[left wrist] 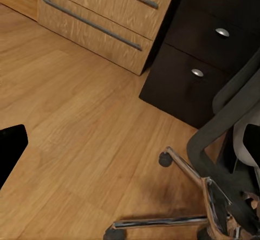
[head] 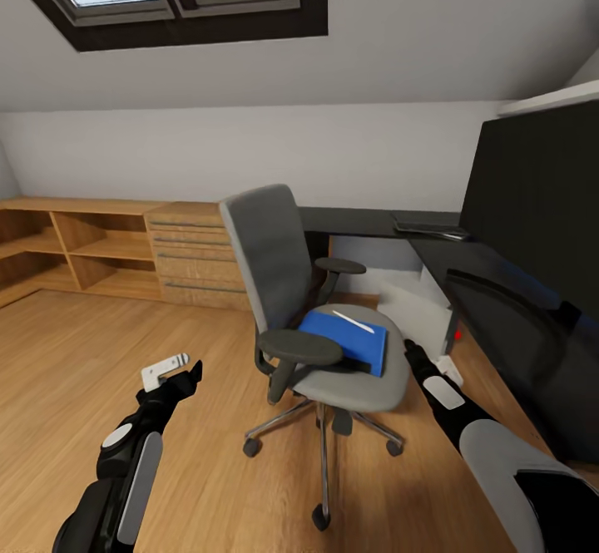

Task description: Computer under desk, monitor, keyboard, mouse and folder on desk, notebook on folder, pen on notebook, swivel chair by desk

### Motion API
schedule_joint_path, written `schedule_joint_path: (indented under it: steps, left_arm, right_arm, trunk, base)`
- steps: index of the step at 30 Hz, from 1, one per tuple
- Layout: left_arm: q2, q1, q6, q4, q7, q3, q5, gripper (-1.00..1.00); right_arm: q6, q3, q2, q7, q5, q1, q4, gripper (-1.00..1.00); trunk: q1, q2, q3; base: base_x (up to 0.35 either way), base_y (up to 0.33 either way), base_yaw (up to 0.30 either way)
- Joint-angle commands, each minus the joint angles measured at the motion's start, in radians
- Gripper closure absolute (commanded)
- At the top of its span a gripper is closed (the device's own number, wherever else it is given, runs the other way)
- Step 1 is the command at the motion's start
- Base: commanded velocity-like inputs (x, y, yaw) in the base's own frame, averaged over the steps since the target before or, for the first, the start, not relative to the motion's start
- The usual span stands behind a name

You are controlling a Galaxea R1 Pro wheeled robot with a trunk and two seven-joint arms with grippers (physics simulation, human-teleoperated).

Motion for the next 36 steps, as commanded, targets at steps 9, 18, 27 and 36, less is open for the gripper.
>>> schedule_joint_path:
  steps: [9,18,27,36]
  left_arm:
    - [-0.001,-0.001,0.004,-0.001,0.008,0.000,0.008,-1.00]
    - [-0.001,-0.001,0.002,-0.001,0.009,0.000,0.007,-1.00]
    - [-0.001,-0.001,0.002,0.001,0.009,0.000,0.007,-1.00]
    - [-0.001,-0.001,-0.002,0.009,0.010,0.000,0.008,-1.00]
  right_arm:
    - [-0.002,-0.001,-0.005,-0.001,-0.006,-0.001,-0.002,-1.00]
    - [-0.002,-0.001,-0.005,0.000,-0.006,-0.001,-0.002,-1.00]
    - [-0.002,-0.001,-0.005,0.000,-0.006,-0.001,-0.002,-1.00]
    - [-0.002,-0.001,-0.005,0.001,-0.006,-0.001,-0.003,-1.00]
  trunk:
    - [0.034,-0.064,-0.029]
    - [0.049,-0.086,-0.062]
    - [0.053,-0.088,-0.100]
    - [0.053,-0.088,-0.103]
  base:
    - [0.000,0.000,0.065]
    - [0.000,0.000,0.151]
    - [0.000,0.000,0.246]
    - [0.000,0.000,0.257]
